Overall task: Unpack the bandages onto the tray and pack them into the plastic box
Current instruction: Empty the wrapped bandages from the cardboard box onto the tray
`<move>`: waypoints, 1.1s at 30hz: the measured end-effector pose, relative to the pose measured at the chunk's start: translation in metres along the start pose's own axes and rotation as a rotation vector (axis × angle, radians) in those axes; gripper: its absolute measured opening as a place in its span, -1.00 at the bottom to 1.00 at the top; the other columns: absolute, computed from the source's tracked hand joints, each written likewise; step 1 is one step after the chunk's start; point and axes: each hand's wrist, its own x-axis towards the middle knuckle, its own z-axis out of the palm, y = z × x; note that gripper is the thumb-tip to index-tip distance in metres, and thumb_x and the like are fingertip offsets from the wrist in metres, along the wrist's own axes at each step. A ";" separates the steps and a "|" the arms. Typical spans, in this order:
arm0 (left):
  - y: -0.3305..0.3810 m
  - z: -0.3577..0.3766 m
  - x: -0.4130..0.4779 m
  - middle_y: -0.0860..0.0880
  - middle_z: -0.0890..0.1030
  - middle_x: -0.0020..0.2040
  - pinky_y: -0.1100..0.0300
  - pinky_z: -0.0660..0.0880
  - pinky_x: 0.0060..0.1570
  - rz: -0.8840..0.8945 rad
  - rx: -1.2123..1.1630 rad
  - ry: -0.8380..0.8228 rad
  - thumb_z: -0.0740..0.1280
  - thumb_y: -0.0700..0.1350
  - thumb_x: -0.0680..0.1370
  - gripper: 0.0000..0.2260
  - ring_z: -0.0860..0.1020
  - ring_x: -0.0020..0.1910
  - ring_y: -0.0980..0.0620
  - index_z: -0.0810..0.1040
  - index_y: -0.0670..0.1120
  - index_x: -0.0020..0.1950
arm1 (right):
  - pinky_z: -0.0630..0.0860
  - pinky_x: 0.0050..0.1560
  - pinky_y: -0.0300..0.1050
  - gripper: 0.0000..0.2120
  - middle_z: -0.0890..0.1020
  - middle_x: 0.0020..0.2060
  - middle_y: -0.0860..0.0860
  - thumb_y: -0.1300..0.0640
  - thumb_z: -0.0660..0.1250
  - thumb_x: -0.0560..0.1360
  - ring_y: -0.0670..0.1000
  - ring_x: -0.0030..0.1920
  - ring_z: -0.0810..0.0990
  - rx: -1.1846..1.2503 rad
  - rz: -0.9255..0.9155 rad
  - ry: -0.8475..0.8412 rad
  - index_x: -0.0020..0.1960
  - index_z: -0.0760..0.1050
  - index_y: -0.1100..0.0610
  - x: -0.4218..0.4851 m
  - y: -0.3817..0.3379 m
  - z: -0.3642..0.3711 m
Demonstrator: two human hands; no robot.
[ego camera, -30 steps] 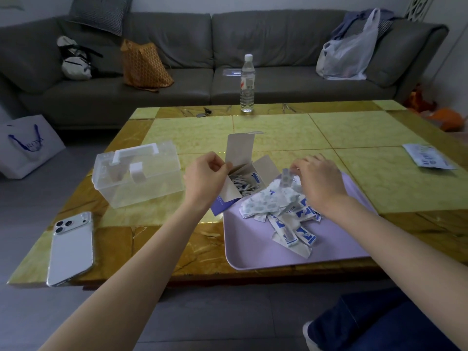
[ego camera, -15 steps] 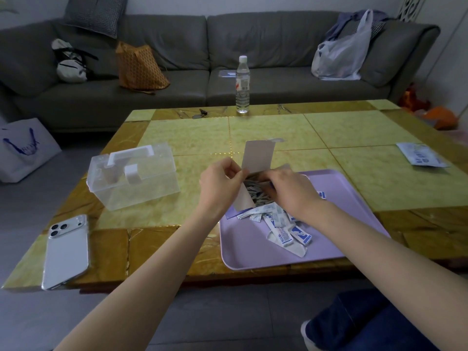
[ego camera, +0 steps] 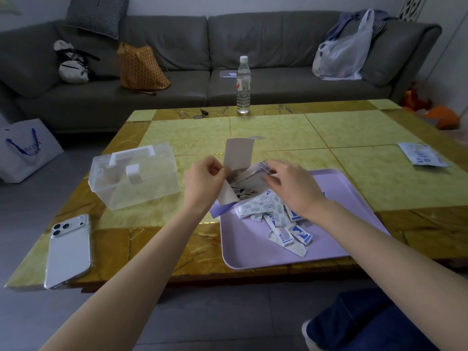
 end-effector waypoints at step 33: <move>0.001 0.004 -0.003 0.10 0.49 -0.37 0.20 0.36 -0.28 0.007 -0.021 -0.021 0.39 -0.13 0.49 -0.87 0.44 -0.34 0.14 0.53 -0.12 -0.23 | 0.30 -0.27 -0.12 -0.73 0.34 -0.10 0.01 0.31 0.25 0.52 0.09 0.00 0.46 -0.300 0.185 0.011 0.19 0.51 0.15 -0.018 0.042 0.000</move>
